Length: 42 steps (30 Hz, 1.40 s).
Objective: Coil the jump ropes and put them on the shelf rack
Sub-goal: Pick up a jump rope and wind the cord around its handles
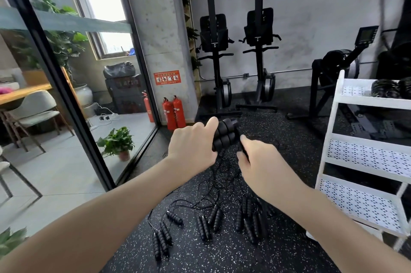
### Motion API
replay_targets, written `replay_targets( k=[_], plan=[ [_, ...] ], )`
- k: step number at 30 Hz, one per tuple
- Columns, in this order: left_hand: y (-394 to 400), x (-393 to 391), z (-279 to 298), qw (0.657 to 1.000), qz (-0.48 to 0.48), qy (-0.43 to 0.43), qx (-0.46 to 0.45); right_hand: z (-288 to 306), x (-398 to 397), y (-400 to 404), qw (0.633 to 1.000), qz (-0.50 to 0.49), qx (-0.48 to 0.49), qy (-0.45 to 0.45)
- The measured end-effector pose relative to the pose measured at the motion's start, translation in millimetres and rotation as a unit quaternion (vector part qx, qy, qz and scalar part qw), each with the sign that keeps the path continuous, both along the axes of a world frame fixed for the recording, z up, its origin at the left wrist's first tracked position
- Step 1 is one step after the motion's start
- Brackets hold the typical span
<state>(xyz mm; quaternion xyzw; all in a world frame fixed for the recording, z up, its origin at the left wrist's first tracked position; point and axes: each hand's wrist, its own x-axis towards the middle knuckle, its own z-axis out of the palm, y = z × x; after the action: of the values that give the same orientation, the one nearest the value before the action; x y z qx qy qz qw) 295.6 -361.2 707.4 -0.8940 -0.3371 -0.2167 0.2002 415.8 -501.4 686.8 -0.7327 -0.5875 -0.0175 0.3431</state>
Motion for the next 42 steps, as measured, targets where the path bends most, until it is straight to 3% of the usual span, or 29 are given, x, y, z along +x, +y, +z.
replay_targets(
  k=[12, 17, 21, 25, 30, 36, 42],
  plan=[
    [11.3, -13.3, 9.4, 0.997, -0.024, -0.07, -0.025, -14.0, 22.5, -0.3, 0.99, -0.011, 0.136, 0.045],
    [12.0, -21.4, 10.4, 0.992, -0.072, -0.083, -0.069, -16.6, 35.2, 1.7, 0.975, -0.061, 0.209, 0.035],
    [10.7, -24.6, 10.9, 0.978, -0.101, -0.125, -0.133, -20.4, 37.3, 7.7, 0.984, -0.082, 0.152, 0.031],
    [9.1, -20.4, 13.5, 0.969, -0.069, -0.176, -0.156, -25.0, 28.9, 6.2, 0.991, -0.051, 0.122, -0.017],
    [14.7, -16.5, 12.9, 0.986, -0.027, -0.122, -0.114, -14.8, 23.4, 3.6, 0.98, -0.088, 0.151, -0.092],
    [21.6, -26.1, 12.5, 0.998, -0.06, 0.029, -0.016, -4.2, 43.4, 9.3, 0.988, -0.063, 0.138, -0.001],
    [17.2, -20.1, 2.5, 0.998, -0.032, -0.04, -0.042, 2.8, 30.3, 6.9, 0.992, -0.028, 0.119, 0.011]
  ],
)
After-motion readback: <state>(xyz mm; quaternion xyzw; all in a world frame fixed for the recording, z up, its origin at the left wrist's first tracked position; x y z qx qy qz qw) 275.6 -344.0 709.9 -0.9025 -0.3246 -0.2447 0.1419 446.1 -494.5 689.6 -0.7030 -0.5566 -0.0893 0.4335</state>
